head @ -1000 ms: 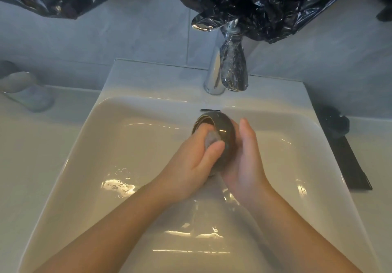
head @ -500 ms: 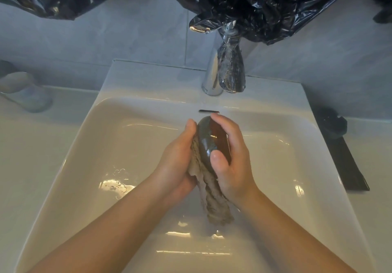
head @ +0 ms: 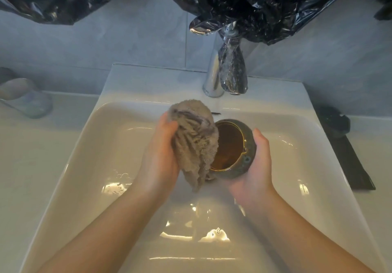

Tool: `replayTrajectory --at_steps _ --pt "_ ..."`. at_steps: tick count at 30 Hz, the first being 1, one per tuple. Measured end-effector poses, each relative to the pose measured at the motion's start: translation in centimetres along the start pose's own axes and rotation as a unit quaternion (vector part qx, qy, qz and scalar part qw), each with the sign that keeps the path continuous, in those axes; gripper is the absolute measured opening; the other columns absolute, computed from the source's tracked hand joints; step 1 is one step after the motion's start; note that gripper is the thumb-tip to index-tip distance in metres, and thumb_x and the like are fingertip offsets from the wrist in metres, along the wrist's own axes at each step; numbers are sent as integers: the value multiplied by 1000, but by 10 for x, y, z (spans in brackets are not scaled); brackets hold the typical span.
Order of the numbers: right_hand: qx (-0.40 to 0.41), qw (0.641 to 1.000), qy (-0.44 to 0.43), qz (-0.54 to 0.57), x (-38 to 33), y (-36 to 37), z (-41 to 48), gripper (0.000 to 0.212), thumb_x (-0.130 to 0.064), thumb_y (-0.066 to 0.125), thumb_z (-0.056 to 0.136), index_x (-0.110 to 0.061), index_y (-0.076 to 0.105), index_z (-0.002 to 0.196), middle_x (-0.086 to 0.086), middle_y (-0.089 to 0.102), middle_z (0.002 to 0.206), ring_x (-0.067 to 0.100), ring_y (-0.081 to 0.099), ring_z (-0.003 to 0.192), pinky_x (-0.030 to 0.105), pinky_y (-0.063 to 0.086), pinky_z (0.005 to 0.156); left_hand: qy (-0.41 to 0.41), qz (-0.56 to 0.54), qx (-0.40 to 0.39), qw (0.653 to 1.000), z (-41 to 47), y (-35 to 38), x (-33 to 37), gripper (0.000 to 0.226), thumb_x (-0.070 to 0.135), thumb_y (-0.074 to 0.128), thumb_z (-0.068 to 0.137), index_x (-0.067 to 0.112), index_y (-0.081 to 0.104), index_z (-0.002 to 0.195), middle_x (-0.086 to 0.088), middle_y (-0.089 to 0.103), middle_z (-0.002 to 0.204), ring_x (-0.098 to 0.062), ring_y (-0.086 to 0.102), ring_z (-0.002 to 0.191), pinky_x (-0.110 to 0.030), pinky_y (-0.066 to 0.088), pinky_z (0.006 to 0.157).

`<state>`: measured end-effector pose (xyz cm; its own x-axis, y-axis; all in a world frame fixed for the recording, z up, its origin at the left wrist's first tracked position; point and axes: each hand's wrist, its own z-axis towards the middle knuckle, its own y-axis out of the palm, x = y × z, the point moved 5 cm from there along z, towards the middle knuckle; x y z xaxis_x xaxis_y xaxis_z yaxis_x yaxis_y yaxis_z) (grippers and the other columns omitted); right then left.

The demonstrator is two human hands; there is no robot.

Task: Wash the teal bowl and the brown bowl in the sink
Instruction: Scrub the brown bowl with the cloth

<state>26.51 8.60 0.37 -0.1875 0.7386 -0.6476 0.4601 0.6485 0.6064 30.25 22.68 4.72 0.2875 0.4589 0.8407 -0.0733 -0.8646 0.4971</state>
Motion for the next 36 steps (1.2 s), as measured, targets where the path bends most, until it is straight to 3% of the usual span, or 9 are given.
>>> replayTrajectory --at_steps 4,9,13,19,22,25,29,32,36 --pt "-38 999 29 16 3 6 2 56 -55 40 89 -16 79 93 15 73 105 30 68 98 45 49 90 162 231 -56 958 -2 2 -4 38 14 60 83 31 47 114 2 67 107 -15 67 97 -34 55 85" --pt "-48 996 54 46 4 4 1 59 -54 38 92 -10 78 91 14 72 97 26 68 87 41 48 84 367 572 -142 720 -2 14 -13 25 32 56 86 33 63 110 8 65 117 -4 51 112 -32 34 96" --pt "-49 998 31 37 -3 3 3 58 -52 41 88 -7 75 98 14 73 98 25 69 89 40 49 86 395 637 -213 626 -8 23 -17 35 23 44 91 24 67 119 -3 59 124 -17 52 114 -47 34 101" --pt "-30 997 28 68 -7 0 5 61 -56 36 93 -9 71 111 17 71 109 33 65 103 43 50 89 229 460 -152 844 0 -1 -1 73 46 70 73 29 35 135 12 43 136 -2 40 129 -18 32 105" --pt "-19 995 12 99 -13 -2 5 59 -56 38 93 -12 70 116 16 71 111 33 63 106 45 50 90 91 503 -144 847 6 -12 -15 101 61 75 55 39 24 140 19 46 133 6 43 124 -18 37 100" --pt "-11 993 1 119 -15 -5 8 58 -56 38 93 -14 71 114 15 70 112 34 63 105 46 50 90 88 544 -102 828 11 -15 -20 55 43 74 63 38 48 111 18 66 96 0 61 91 -36 51 88" --pt "1 995 4 101 -12 -8 12 61 -57 40 93 -12 66 125 16 67 124 35 61 116 50 47 100 114 317 -50 940 11 -12 -10 41 3 62 72 36 48 92 9 64 77 -21 63 65 -44 57 63" --pt "18 997 1 73 -9 -9 13 62 -57 40 93 -12 63 130 19 63 131 35 59 122 52 43 106 196 282 -126 931 1 -1 1 43 2 66 76 27 55 109 8 66 102 -20 64 89 -33 53 82" --pt "-3 1000 5 23 -8 -6 7 63 -53 31 97 -6 67 119 16 71 117 27 68 107 42 53 89 262 440 -224 829 -1 4 -11 47 20 66 83 15 59 129 1 59 134 -13 51 128 -24 38 107"
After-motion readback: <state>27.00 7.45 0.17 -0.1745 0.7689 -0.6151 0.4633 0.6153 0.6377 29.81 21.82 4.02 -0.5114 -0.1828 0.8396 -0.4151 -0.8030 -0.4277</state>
